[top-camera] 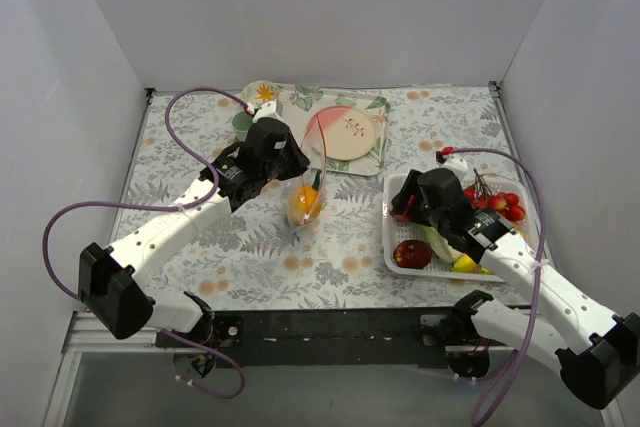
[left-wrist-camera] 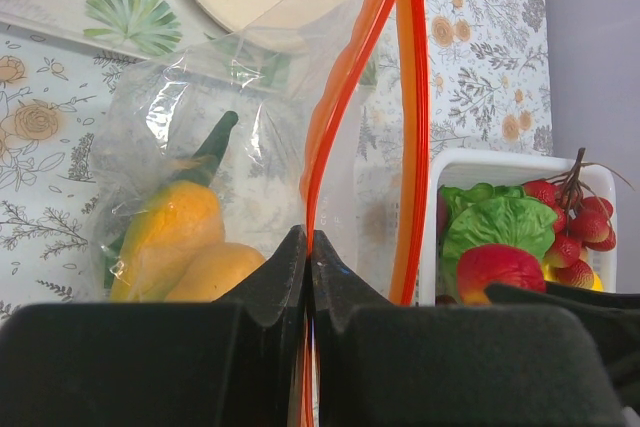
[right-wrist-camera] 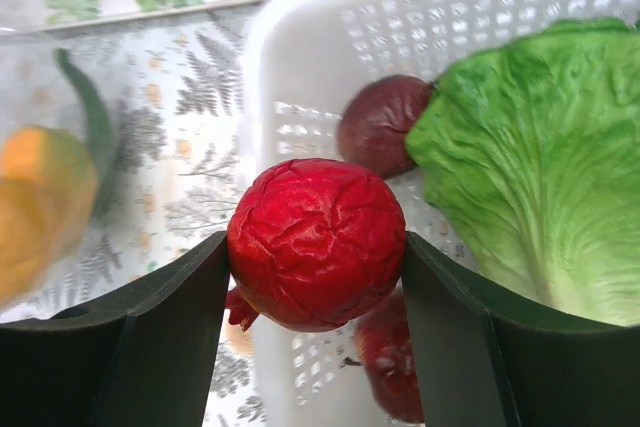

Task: Place the food in the zip-top bag and seal the zipper
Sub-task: Pick up the fake fruit from the bin, then place the fake fruit in the zipper food storage bag.

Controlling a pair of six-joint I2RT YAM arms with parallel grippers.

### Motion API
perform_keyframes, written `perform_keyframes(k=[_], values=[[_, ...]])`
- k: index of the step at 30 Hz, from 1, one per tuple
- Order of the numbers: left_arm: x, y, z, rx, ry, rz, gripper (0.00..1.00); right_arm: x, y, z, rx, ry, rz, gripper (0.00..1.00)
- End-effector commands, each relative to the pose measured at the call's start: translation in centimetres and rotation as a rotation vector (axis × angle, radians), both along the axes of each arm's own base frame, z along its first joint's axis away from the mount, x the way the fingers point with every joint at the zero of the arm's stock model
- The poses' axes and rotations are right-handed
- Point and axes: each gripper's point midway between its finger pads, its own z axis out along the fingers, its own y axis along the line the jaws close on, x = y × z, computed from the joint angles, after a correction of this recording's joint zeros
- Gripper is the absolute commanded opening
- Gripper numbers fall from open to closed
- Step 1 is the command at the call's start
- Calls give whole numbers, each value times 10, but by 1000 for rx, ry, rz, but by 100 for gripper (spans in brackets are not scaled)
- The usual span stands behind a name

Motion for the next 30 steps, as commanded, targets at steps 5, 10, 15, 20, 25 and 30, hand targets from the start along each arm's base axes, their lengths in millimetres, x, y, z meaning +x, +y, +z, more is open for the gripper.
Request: perform_keyframes(k=[5,10,15,20,25,30], values=[[-2,-1,16,-28,-27,-16,0,23,65,121,210,-243,233,23],[-1,-2,9,-22,-16,-13,0,33,116,168,319,-329,372,23],[0,1,-4,-13,-1,5,0,46,163,202,376,-379,457,22],[0,0,-13,-17,11,11,0,54,192,209,390,-384,492,22],[1,0,-10,-23,4,14,0,61,208,191,384,-338,497,22],[2,6,0,-17,-20,35,0,64,198,152,326,-274,446,22]])
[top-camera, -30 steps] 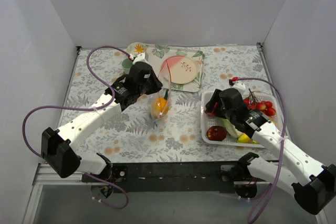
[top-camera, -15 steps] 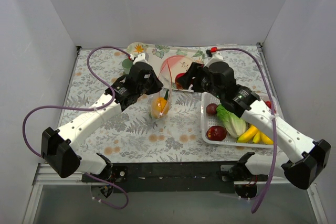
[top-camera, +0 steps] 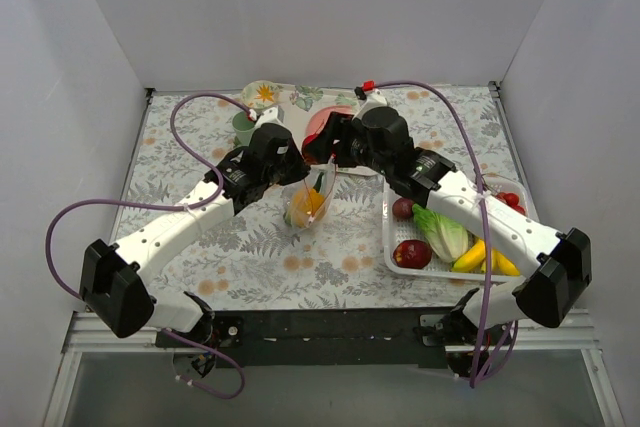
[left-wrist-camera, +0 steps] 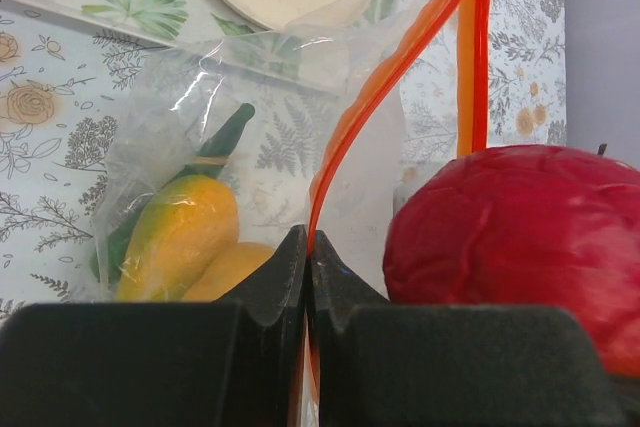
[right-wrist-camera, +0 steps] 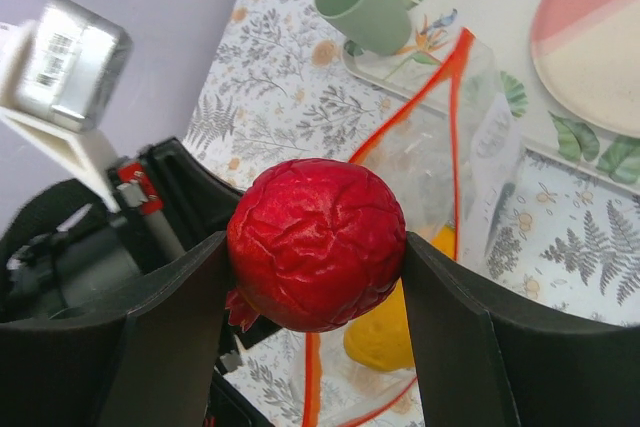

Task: Place the food in the zip-top bag and seal the zipper
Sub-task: Place the fake fruit in the zipper food storage bag.

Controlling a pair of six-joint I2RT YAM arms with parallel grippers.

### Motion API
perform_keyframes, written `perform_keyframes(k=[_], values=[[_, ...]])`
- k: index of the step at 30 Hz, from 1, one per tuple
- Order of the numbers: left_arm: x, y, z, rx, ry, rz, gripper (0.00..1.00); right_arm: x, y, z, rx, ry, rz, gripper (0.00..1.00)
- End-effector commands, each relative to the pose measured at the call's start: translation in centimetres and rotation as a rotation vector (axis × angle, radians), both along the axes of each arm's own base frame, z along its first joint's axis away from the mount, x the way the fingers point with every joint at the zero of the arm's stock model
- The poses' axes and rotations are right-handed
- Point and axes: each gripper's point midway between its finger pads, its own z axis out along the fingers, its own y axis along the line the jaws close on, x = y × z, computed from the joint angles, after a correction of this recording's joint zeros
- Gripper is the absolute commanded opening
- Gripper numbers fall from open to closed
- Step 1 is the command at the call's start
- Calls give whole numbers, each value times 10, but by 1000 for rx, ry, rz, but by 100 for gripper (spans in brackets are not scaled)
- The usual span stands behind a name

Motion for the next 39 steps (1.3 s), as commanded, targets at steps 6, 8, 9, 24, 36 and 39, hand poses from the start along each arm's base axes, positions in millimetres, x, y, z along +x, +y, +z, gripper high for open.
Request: perform_keyframes(k=[6,8,9,24,36,39], values=[[2,10,33,-30,-72,45,0,7,-21,-25,-125,35,-92,25],[2,9,38,-40,-80,40,0,8,-19,-34,-166,58,-89,36],[2,9,40,-43,-83,40,0,8,-19,-32,-174,60,-82,41],[1,11,52,-48,-99,37,0,7,-3,-3,-185,4,-25,93],[2,14,58,-39,-107,49,0,8,-35,-22,-276,17,-140,57],[2,15,60,-31,-111,49,0,6,-30,-25,-269,22,-111,57]])
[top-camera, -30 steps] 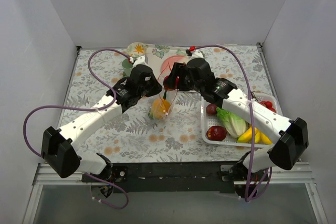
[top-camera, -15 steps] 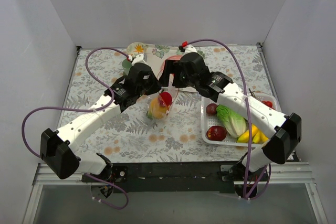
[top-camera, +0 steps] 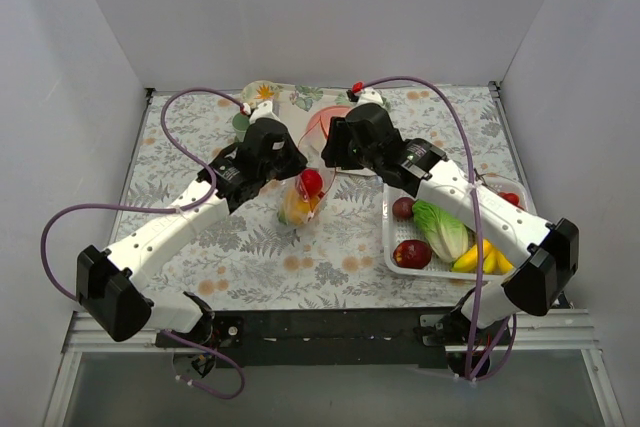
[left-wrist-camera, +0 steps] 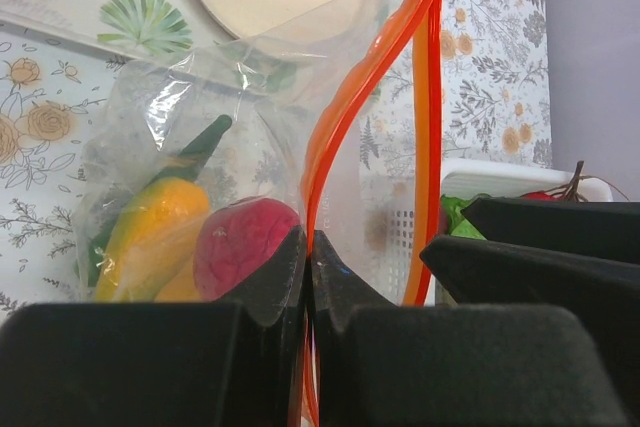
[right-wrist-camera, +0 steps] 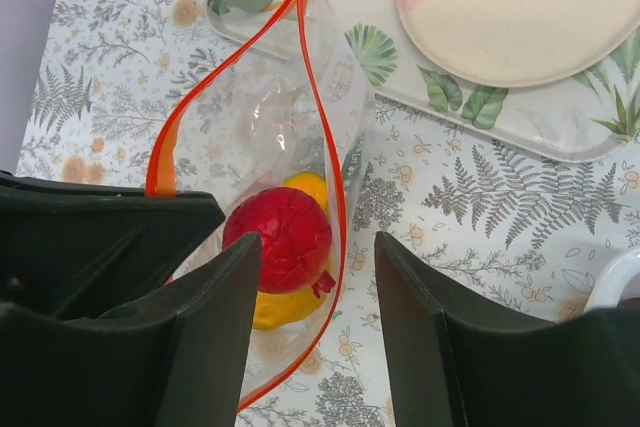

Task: Place the food in the zip-top bag and seal the zipper
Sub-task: Place the fake fruit in the zipper food storage bag, then adjust the zipper food storage bag at the center of the board.

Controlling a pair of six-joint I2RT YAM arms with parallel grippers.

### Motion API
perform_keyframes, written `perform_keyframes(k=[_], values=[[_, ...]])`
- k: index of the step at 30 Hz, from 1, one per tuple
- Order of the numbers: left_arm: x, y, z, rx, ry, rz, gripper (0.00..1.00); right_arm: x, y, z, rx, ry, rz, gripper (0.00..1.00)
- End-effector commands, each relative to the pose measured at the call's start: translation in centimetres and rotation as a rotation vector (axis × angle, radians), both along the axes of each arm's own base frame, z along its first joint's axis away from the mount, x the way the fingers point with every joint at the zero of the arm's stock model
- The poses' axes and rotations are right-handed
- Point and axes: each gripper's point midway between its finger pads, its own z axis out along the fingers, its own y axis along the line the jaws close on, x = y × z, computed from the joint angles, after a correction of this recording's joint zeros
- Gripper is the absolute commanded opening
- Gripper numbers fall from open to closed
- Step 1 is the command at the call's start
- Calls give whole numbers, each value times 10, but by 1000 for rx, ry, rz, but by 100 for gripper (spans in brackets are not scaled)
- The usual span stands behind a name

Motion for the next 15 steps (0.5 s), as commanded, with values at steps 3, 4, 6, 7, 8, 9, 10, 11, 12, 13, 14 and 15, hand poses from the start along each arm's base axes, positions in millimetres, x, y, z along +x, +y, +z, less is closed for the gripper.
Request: perform_keyframes(k=[3,4,6,7,8,9,10,11,12,13,14,15], values=[[2,13,50,-9,-94,34,0,-1,11,3,10,-3,47,47],[0,17,50,19,-78,38,0,2,18,1,2,5,62,36],[1,24,60,68,-76,50,0,2,26,-1,-3,16,87,29],[-4,34,77,89,-73,69,0,4,31,-6,-14,23,94,21],[-5,41,84,123,-92,73,0,6,33,1,-13,16,100,19],[-6,52,90,149,-112,105,0,7,36,1,-16,18,110,15],[-7,60,86,194,-105,121,0,8,38,-1,-25,24,115,12],[-6,66,79,240,-81,138,0,10,39,4,-29,16,120,9],[-2,68,60,295,-27,161,0,12,38,5,-36,10,114,9],[-6,74,49,332,19,175,0,13,39,6,-38,3,114,8],[-8,72,43,329,37,167,0,15,37,6,-47,-3,108,8],[-11,70,38,317,39,153,0,17,33,5,-67,-9,97,9]])
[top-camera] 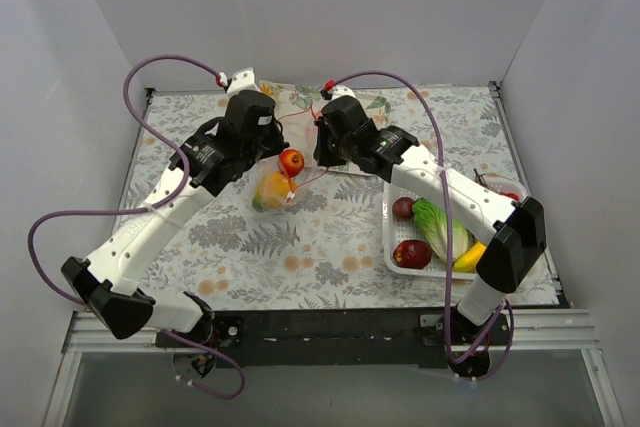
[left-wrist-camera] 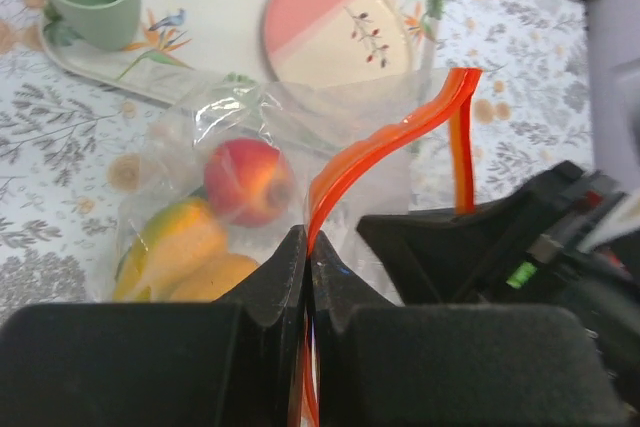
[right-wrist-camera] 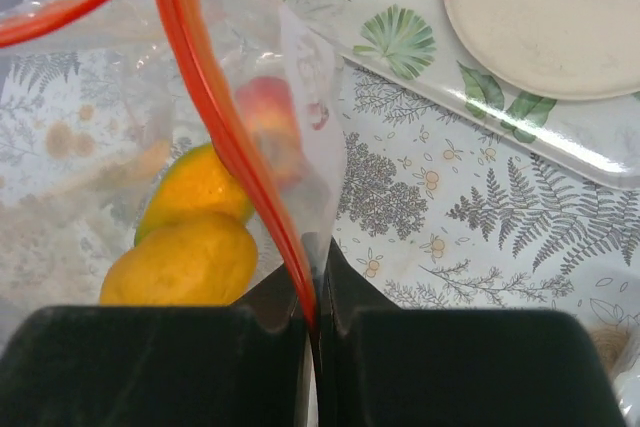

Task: Place the food in the zip-top bag and seal the zipper
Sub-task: Adjust the zipper food storage bag at the center of the board.

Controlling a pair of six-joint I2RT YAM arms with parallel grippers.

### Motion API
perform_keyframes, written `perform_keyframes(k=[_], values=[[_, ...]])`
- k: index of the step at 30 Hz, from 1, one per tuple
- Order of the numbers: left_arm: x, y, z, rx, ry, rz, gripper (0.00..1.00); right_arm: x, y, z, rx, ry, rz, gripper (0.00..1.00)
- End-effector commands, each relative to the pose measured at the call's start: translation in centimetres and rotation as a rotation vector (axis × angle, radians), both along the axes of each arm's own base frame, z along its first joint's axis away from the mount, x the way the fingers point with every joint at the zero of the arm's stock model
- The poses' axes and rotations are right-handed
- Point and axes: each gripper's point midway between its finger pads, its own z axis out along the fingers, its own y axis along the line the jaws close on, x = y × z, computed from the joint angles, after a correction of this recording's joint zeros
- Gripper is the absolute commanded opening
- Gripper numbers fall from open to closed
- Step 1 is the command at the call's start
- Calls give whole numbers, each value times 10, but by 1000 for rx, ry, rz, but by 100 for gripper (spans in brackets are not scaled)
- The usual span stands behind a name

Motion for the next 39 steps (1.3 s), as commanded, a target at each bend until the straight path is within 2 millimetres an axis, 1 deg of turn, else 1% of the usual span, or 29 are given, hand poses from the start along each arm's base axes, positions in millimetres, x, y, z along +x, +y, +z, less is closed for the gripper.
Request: perform_keyframes(k=[1,2,3,5,6,8,9,10,11,12,13,14,15,16,19,20,21,22,23,24,26,27,29,30,32,34,35,37,39], values=[[-14,18,-30,87,74,22,0,5,-2,25,-9,-65,8,9],[-15,18,-39,89,83,17,0,4,-3,24,-11,-60,11,9],[-15,17,-40,83,82,16,0,2,-1,20,-13,-54,22,9],[-12,14,-52,88,110,18,0,-3,1,20,6,-48,49,26],[-12,11,-55,83,113,10,0,-5,-2,23,20,-62,53,43],[-10,3,-59,48,108,-12,0,-8,-6,31,33,-89,56,58],[-11,1,-66,46,119,-15,0,-12,-14,45,51,-118,48,64],[-9,-2,-67,32,118,-14,0,-14,-20,44,41,-130,46,71],[-9,-5,-68,21,121,-22,0,-15,-27,48,38,-149,26,74],[-8,-7,-71,15,120,-29,0,-21,-39,64,60,-181,10,75],[-8,-9,-71,8,118,-32,0,-26,-48,53,42,-169,-8,74],[-7,-10,-71,4,116,-32,0,-27,-58,52,37,-179,-41,73],[-6,-11,-69,-2,113,-36,0,-32,-72,60,57,-196,-66,72],[-5,-12,-67,-10,105,-36,0,-37,-83,37,21,-163,-85,71],[-4,-13,-63,-14,90,-42,0,-44,-122,14,-21,-125,-187,67],[-4,-14,-62,-16,87,-44,0,-50,-140,-13,-76,-79,-229,67],[-3,-14,-61,-16,84,-46,0,-52,-157,-13,-73,-79,-274,66],[-3,-15,-61,-19,81,-50,0,-55,-169,-19,-82,-69,-304,66],[-3,-16,-60,-22,79,-54,0,-60,-183,-35,-109,-41,-337,66],[-3,-17,-61,-22,78,-59,0,-64,-202,-31,-91,-44,-393,66],[-3,-19,-59,-32,72,-74,0,-71,-226,-35,-105,-47,-465,68],[-3,-21,-58,-36,69,-79,0,-82,-246,-41,-118,-24,-526,71],[-4,-22,-58,-41,67,-91,0,-90,-270,-44,-148,-20,-618,74],[-4,-23,-58,-41,62,-99,0,-100,-285,-50,-161,1,-668,74],[-5,-25,-58,-44,62,-110,0,-107,-303,-50,-180,-11,-723,73],[-6,-25,-58,-43,60,-118,0,-119,-320,-59,-232,22,-775,73],[-7,-27,-61,-43,65,-130,0,-122,-331,-59,-255,20,-816,73],[-8,-29,-61,-46,64,-144,0,-134,-346,-65,-296,51,-880,78],[-10,-31,-65,-48,76,-160,0,-140,-356,-70,-309,75,-928,84]])
